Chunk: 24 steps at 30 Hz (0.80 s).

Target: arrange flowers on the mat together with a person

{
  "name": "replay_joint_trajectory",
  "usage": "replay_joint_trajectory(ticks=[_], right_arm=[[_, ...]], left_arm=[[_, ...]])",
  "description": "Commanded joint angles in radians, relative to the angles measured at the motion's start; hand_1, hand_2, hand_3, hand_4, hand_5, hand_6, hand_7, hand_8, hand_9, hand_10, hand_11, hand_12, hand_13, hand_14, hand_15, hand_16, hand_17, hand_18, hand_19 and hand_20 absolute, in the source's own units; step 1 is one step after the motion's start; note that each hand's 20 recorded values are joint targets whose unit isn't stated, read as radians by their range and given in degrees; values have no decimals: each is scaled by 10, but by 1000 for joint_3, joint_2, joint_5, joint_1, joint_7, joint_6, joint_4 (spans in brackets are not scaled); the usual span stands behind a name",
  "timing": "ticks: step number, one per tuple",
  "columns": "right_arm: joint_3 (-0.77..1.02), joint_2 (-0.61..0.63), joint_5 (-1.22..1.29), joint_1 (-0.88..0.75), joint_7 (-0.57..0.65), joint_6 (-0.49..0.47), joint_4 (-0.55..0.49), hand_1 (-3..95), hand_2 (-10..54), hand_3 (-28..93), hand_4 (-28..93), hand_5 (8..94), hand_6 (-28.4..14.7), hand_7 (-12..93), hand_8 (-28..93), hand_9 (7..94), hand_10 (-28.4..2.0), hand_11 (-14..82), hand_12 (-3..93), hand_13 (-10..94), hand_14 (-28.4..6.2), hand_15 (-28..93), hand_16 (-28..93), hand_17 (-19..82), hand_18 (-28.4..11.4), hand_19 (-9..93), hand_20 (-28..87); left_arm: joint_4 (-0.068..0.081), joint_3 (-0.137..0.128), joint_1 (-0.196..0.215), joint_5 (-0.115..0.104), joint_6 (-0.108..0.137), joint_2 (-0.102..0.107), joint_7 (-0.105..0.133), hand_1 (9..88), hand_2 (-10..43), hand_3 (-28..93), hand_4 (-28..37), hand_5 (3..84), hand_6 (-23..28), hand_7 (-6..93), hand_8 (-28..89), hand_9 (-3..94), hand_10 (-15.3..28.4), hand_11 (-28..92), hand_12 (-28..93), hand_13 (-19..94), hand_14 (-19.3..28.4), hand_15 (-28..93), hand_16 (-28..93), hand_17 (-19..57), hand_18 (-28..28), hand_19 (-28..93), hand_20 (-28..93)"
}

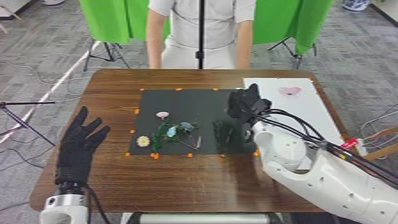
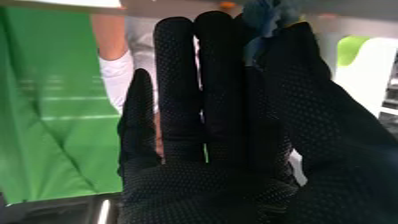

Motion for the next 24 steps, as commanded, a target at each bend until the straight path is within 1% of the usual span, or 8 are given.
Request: replay_joint_trajectory(ticks=[1,3,9,13,16,17,20,24], right_arm=[[29,-10,-30,-43,-57,-32,-21,494,-38,608,-283,755,74,224,-52,700,-83,242,196,573,-71,491,158,98,-155,519,258],[26,-13,-45,-47,-60,-37,-21,486,-39,609,-283,752,74,223,-53,695,-82,243,191,570,-72,488,157,96,-155,518,258],[33,-12,-82,-59,-95,-89,-28,462,-52,624,-283,704,75,232,-70,671,-88,242,174,552,-79,478,162,88,-156,515,260],[44,-15,-85,-68,-95,-123,-34,419,-65,663,-282,685,71,225,-71,657,-90,237,171,541,-85,476,160,80,-158,514,262],[53,-14,-83,-75,-100,-127,-39,390,-67,691,-282,660,67,211,-78,645,-95,235,171,530,-91,476,159,75,-159,515,264],[59,-16,-82,-77,-96,-137,-42,382,-67,696,-282,655,67,208,-83,642,-96,235,171,527,-93,477,158,74,-159,514,265],[77,-16,-80,-89,-101,-158,-52,356,-66,718,-275,629,62,201,-145,632,-99,235,171,516,-97,480,154,70,-159,514,269],[98,-8,-74,-102,-101,-165,-74,345,-67,715,-273,604,54,201,-152,622,-101,233,171,508,-100,480,153,65,-161,515,270]], left_arm=[[-5,-5,13,5,-8,-10,-22,219,49,769,-283,260,-6,114,-100,306,143,146,113,250,203,309,-44,-88,255,506,45],[-3,-7,9,9,-16,-17,-33,219,49,770,-283,260,-6,115,-100,306,144,146,112,249,203,308,-44,-88,255,507,45],[-3,-4,5,10,-14,-18,-36,220,50,769,-283,260,-6,115,-99,306,143,147,113,250,202,311,-44,-88,255,507,45],[-5,-6,10,10,-14,-18,-39,220,50,770,-283,261,-4,114,-99,307,145,148,112,249,203,311,-44,-88,255,507,45],[-5,-7,13,12,-14,-21,-42,220,50,769,-283,262,-3,114,-99,307,145,147,112,249,203,312,-44,-88,255,508,45],[-4,-7,10,13,-15,-24,-49,220,50,769,-283,263,-1,115,-99,307,145,148,112,250,203,311,-44,-88,255,508,45],[-6,-7,16,13,-13,-25,-46,220,51,770,-283,266,0,116,-99,308,145,148,112,250,203,311,-45,-88,255,508,44],[-9,-11,19,13,-11,-26,-47,221,51,769,-283,266,0,116,-99,308,146,149,112,250,203,311,-45,-88,255,508,44]])
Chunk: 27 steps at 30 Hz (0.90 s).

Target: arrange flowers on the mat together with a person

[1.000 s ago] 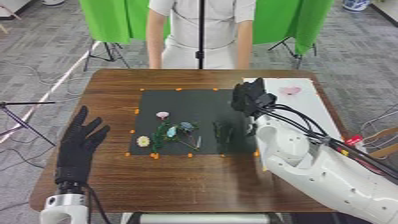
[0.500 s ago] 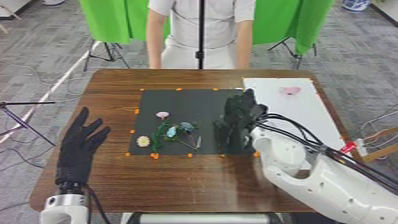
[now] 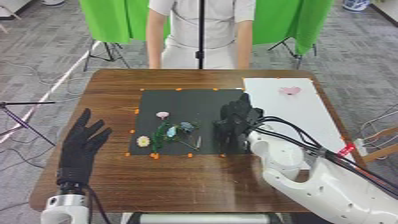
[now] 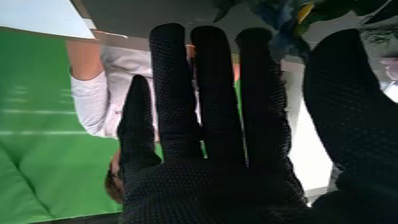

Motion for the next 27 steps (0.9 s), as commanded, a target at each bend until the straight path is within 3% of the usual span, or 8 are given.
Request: replay_joint_trajectory(ticks=[1,8,11,17,22,27], right_arm=[[38,6,-5,-21,-8,-25,-43,344,-68,715,-272,599,52,199,-151,619,-102,234,171,507,-102,480,153,64,-161,515,271],[136,-2,91,-83,12,-25,-89,339,-73,715,-269,578,49,199,-149,607,-105,230,170,498,-104,481,152,60,-162,515,273],[270,-24,315,-154,74,-28,-138,334,-69,712,-269,575,47,200,-149,599,-107,228,169,493,-105,479,150,59,-162,514,273],[579,-74,781,-309,94,79,-208,284,-6,687,-258,520,19,171,-138,525,-137,181,161,432,-144,445,141,35,-181,465,248],[800,-117,1264,-464,-94,149,-231,240,21,691,-245,427,16,136,-115,460,-147,143,160,376,-168,398,143,12,-188,417,224],[920,-121,1500,-610,-247,188,-269,219,43,681,-249,388,21,113,-98,412,-153,107,177,316,-181,287,195,-2,-187,340,211]], left_arm=[[-8,-7,20,6,-5,-12,-12,221,51,769,-283,266,0,116,-99,308,146,149,111,250,203,311,-45,-88,255,509,44],[-12,-11,27,7,-4,-13,-12,222,52,768,-283,266,0,115,-98,308,146,149,111,249,203,312,-45,-88,255,509,43],[-13,-16,32,7,-6,-15,-8,218,51,766,-283,266,0,115,-98,307,145,148,110,249,203,311,-45,-88,255,508,43],[-14,-30,37,7,-13,8,6,205,50,760,-283,267,-7,111,-99,305,144,142,109,248,204,308,-45,-89,256,505,40],[-7,-17,16,6,-17,29,23,192,46,757,-283,267,-18,102,-98,293,137,125,107,244,201,296,-44,-92,258,499,38],[-4,-9,15,9,-13,44,37,189,46,754,-283,266,-23,98,-95,274,123,96,114,242,195,272,-38,-92,261,492,36]])
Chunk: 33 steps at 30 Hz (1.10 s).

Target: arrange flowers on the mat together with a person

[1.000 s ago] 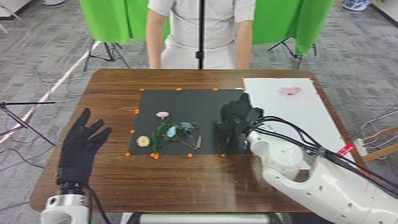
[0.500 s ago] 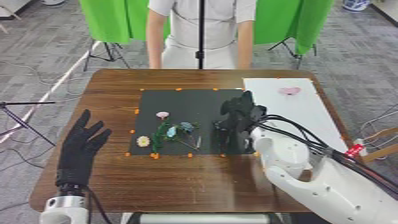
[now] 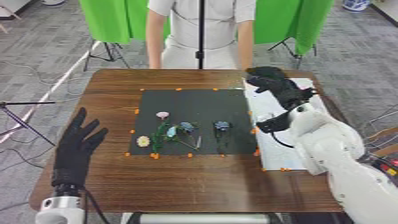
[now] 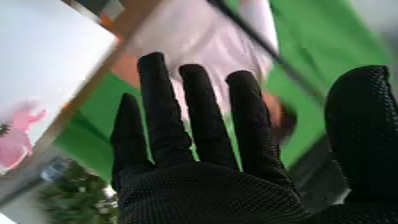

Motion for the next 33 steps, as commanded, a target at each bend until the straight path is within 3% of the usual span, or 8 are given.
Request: replay_joint_trajectory(ticks=[1,6,10,16,23,25,27,33], right_arm=[[196,6,763,-236,-237,69,-54,215,49,678,-249,384,20,112,-98,405,-154,102,177,308,-182,268,198,-2,-187,330,208],[277,-63,829,-365,-304,33,-98,195,73,659,-252,351,23,86,-85,374,-155,71,181,283,-188,168,246,-5,-189,295,198],[276,-106,820,-431,-393,-39,-90,183,94,636,-252,315,32,75,-81,339,-141,29,181,264,-192,62,303,-4,-190,254,185],[241,-178,738,-488,-441,27,-105,196,112,655,-268,287,49,86,-89,320,-107,20,172,278,-181,43,311,31,-191,241,181],[243,-236,696,-526,-470,121,-127,185,119,660,-274,293,52,93,-93,328,-113,23,171,281,-183,47,315,29,-188,248,190],[238,-235,688,-526,-476,150,-130,184,120,663,-274,296,52,96,-93,331,-112,25,172,282,-183,48,316,28,-188,247,190],[243,-239,729,-528,-489,144,-132,184,120,663,-275,304,51,98,-94,336,-112,26,172,285,-182,49,318,27,-187,247,191],[248,-239,653,-546,-438,138,-146,179,119,667,-276,316,51,101,-96,351,-121,32,179,293,-182,76,329,18,-192,276,209]], left_arm=[[5,8,-4,7,-6,23,21,189,46,754,-283,266,-24,97,-95,273,123,94,116,242,193,269,-36,-92,261,492,37],[6,11,10,6,-6,24,32,187,44,755,-283,265,-26,97,-94,274,122,89,122,244,192,264,-29,-93,262,490,39],[12,41,9,-8,12,36,53,186,45,754,-283,260,-30,96,-93,278,123,89,124,245,192,263,-27,-93,262,490,40],[21,68,-2,-3,-4,25,51,184,45,754,-283,237,-42,108,-97,278,122,88,126,247,193,265,-25,-93,262,489,42],[20,49,7,13,-11,5,40,182,44,758,-283,239,-39,109,-100,281,123,94,128,248,195,272,-25,-92,261,488,47],[15,38,17,6,-8,0,42,182,44,758,-283,240,-39,109,-100,282,124,94,127,248,195,273,-25,-92,260,488,48],[14,24,17,13,-12,-12,35,182,43,758,-283,240,-39,109,-100,284,124,95,127,248,195,273,-26,-92,260,488,49],[9,5,23,14,-16,-17,30,180,40,761,-283,245,-36,109,-99,297,129,109,128,250,198,282,-26,-89,260,492,54]])
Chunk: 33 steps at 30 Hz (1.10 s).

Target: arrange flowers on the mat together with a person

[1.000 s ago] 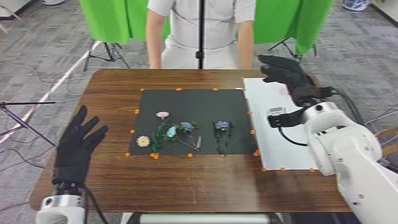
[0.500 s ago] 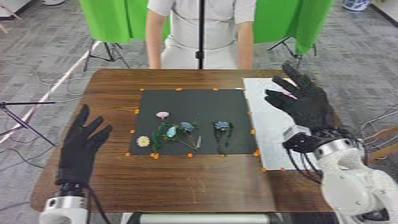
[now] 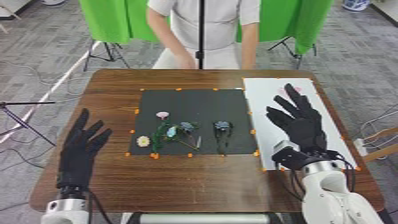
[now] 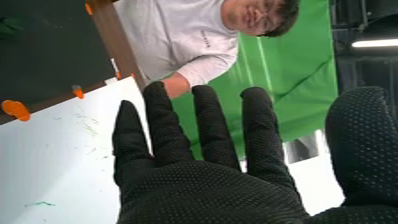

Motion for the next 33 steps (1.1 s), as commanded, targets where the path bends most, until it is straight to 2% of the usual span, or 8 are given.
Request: replay_joint_trajectory(ticks=[1,9,15,19,23,33], right_arm=[[4,-2,-41,-36,29,6,-32,182,116,665,-276,327,49,101,-96,357,-123,33,179,298,-184,78,327,21,-193,276,208],[-23,-1,-62,-56,38,40,-40,183,114,664,-275,344,46,99,-94,369,-124,36,179,300,-185,92,315,20,-195,278,205],[-7,-15,-60,-27,60,13,-24,183,113,663,-275,346,46,99,-95,369,-125,36,178,299,-186,92,308,18,-195,276,203],[-9,-14,-56,-23,61,17,-22,182,113,662,-275,346,47,99,-94,369,-125,35,178,299,-185,94,308,18,-195,275,203],[-17,-10,-48,-18,57,20,-20,182,113,663,-274,345,48,98,-94,368,-124,36,178,299,-185,94,307,18,-195,274,203],[-29,-3,-33,-7,55,29,-19,181,113,662,-274,346,49,99,-94,370,-125,37,178,300,-185,98,307,17,-194,273,204]], left_arm=[[-5,-28,18,11,-16,-22,-22,180,40,761,-283,246,-36,108,-99,298,129,110,127,250,198,282,-27,-89,260,492,55],[-4,-22,19,10,-16,-22,-22,181,41,758,-283,252,-33,106,-99,297,132,110,123,250,198,282,-30,-88,260,489,56],[-3,-27,15,10,-16,-21,-21,182,41,756,-283,254,-33,104,-97,294,131,107,123,250,197,280,-30,-89,260,487,55],[6,-30,1,8,-16,-18,-32,182,41,756,-283,257,-31,105,-97,295,133,108,124,250,197,280,-30,-89,261,488,57],[13,-33,-9,8,-21,-16,-32,180,39,757,-283,262,-28,104,-96,301,137,114,125,251,198,282,-29,-89,261,492,59],[12,-31,-11,5,-23,-16,-30,177,40,756,-283,262,-27,103,-95,306,138,118,122,252,200,285,-31,-88,261,492,61]])
